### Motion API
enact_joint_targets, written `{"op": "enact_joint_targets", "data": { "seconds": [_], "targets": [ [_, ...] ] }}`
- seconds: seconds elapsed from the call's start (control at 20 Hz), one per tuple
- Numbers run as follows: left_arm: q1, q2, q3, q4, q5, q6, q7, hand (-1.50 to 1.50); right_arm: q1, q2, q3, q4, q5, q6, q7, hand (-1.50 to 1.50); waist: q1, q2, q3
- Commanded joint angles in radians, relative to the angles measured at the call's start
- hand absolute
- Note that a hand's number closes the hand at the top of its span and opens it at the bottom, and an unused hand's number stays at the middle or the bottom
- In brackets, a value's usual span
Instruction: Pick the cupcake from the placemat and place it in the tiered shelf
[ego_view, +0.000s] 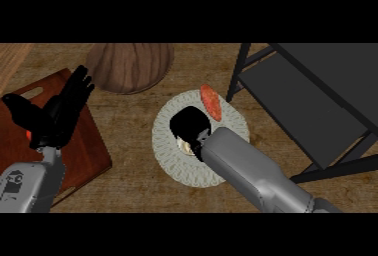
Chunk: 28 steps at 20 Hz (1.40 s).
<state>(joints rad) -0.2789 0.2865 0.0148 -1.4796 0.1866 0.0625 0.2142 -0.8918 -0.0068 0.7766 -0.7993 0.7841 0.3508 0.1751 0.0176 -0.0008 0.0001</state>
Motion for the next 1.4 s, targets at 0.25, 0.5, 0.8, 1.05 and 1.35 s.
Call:
{"op": "enact_joint_targets", "data": {
  "seconds": [0.25,0.5,0.8,1.05,1.35],
  "targets": [
    [0.001,-0.011,0.018,0.024,-0.006,0.008,0.005,0.00,0.323,0.006,0.178,-0.432,-0.068,-0.151,0.414,1.50,-0.033,-0.014,-0.001],
    [0.016,0.001,0.019,-0.006,-0.009,0.006,0.024,0.00,0.505,0.006,0.349,-0.715,-0.025,-0.300,0.662,1.50,-0.033,-0.014,0.000],
    [0.059,-0.002,0.020,-0.019,0.002,-0.011,0.010,0.00,0.566,0.007,0.402,-1.009,0.065,-0.565,0.807,1.50,-0.029,-0.015,0.001],
    [0.053,0.006,0.037,-0.014,0.007,-0.014,-0.001,0.00,0.472,0.006,0.377,-1.197,0.194,-0.572,0.941,1.50,-0.037,-0.019,-0.001],
    [0.057,-0.018,0.019,-0.040,-0.007,0.004,0.008,0.00,0.393,0.005,0.306,-1.345,0.294,-0.467,1.095,1.50,-0.034,-0.016,-0.001]
  ]
}}
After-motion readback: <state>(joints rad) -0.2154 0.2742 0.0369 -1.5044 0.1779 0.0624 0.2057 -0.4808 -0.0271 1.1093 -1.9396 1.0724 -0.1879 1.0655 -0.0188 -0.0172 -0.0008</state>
